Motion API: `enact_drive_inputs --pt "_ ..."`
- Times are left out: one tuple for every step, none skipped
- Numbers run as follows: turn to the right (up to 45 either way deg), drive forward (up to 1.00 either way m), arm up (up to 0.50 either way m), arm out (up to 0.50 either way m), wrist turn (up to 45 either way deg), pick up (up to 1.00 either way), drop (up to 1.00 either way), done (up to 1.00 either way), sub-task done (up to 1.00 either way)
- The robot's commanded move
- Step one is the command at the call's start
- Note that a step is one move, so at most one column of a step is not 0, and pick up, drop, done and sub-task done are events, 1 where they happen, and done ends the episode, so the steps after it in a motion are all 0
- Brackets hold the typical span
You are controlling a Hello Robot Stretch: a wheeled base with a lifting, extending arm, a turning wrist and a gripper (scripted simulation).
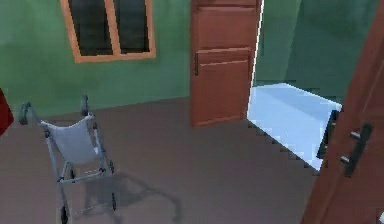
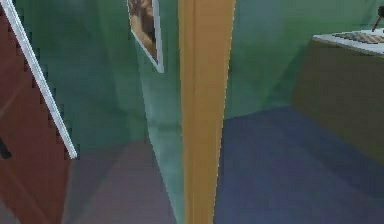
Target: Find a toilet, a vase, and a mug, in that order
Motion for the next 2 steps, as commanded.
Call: enact_drive_inputs --pt "0.0 1.0 0.0 0.0 0.0 0.0 0.0 0.0 0.0" --pt "12.0 0.0 0.0 0.0 0.0 0.0 0.0 0.0 0.0"
